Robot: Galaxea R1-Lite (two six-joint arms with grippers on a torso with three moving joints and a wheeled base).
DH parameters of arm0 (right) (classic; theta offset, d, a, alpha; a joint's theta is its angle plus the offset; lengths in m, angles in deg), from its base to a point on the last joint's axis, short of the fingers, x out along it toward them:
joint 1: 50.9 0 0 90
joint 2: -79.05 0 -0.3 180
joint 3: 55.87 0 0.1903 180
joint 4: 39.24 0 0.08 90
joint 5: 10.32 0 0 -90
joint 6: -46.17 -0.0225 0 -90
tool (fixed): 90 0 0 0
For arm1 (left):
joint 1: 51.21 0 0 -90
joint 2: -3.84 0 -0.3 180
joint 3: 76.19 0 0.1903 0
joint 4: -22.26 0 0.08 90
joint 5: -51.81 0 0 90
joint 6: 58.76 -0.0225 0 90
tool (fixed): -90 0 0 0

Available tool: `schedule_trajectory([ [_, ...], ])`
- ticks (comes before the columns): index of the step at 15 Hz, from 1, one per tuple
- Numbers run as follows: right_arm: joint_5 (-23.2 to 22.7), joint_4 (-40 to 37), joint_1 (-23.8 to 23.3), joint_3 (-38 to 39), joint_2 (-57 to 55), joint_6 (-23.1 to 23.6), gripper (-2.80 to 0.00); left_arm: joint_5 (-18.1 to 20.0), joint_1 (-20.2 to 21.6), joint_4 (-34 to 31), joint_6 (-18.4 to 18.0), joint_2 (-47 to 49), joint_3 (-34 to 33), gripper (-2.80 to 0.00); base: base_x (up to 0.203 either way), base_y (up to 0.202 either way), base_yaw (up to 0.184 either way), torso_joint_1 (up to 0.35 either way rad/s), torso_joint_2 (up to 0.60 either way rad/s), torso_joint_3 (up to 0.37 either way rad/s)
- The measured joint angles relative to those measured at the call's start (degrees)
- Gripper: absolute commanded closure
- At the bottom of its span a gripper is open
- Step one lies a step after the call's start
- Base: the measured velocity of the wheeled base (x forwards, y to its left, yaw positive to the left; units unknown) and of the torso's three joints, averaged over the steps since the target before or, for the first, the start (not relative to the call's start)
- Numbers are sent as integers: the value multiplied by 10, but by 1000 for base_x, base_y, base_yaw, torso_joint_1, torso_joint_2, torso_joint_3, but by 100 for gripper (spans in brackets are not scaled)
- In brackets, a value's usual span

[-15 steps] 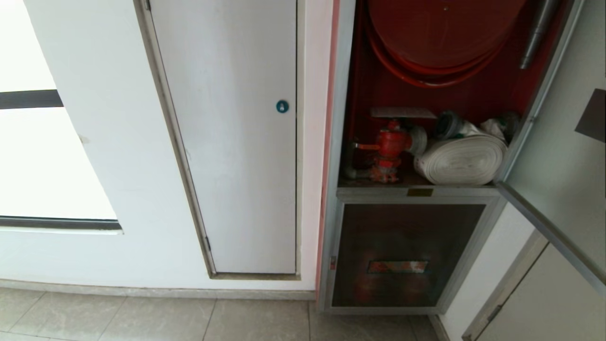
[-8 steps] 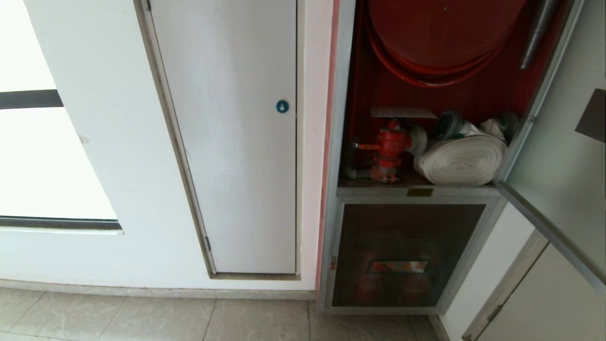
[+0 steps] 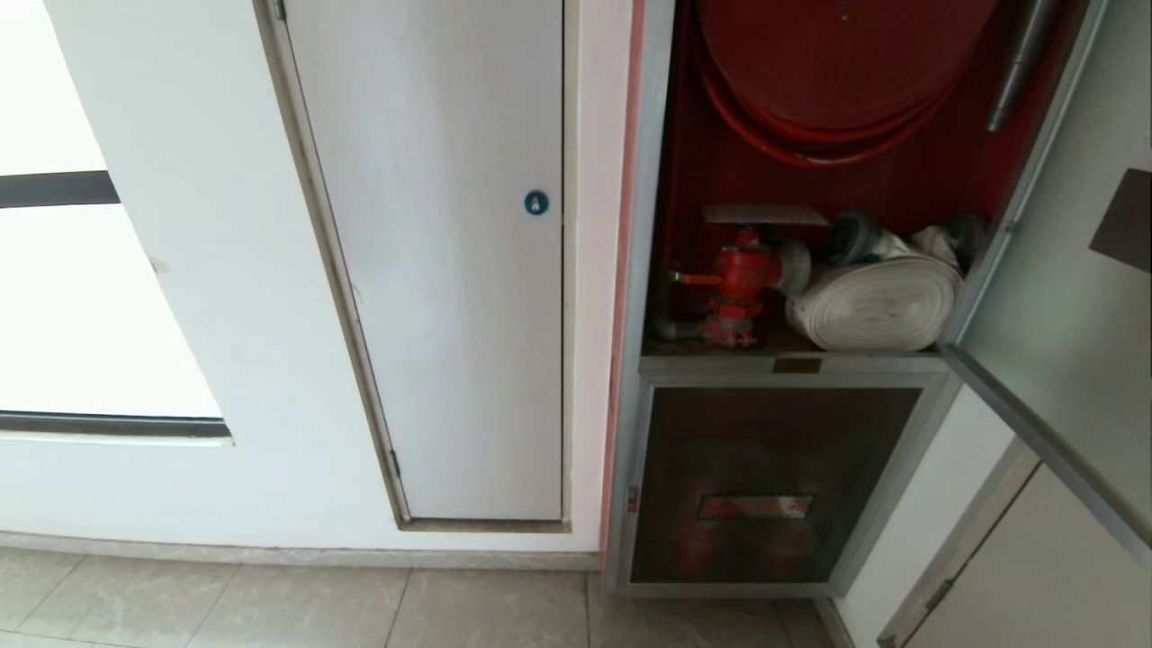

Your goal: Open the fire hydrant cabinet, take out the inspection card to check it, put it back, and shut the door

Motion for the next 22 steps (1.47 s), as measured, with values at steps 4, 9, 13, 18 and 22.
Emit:
schedule_trajectory([
  [4, -1, -9, 30, 10, 28, 0, 0, 0, 0, 0, 0, 0, 0, 0, 0, 0, 0, 0, 0, 0],
  [9, 1, -43, 132, 40, 94, 3, 0, 0, 0, 0, 0, 0, 0, 0, 0, 0, 0, 0, 0, 0],
  [13, 3, -61, 219, 51, 135, 19, 0, 0, 0, 0, 0, 0, 0, 0, 0, 0, 0, 0, 0, 0],
  [18, -1, -101, 361, 39, 144, 25, 0, 0, 0, 0, 0, 0, 0, 0, 0, 0, 0, 0, 0, 0],
  [22, -47, -106, 446, 10, 98, 11, 0, 0, 0, 0, 0, 0, 0, 0, 0, 0, 0, 0, 0, 0],
])
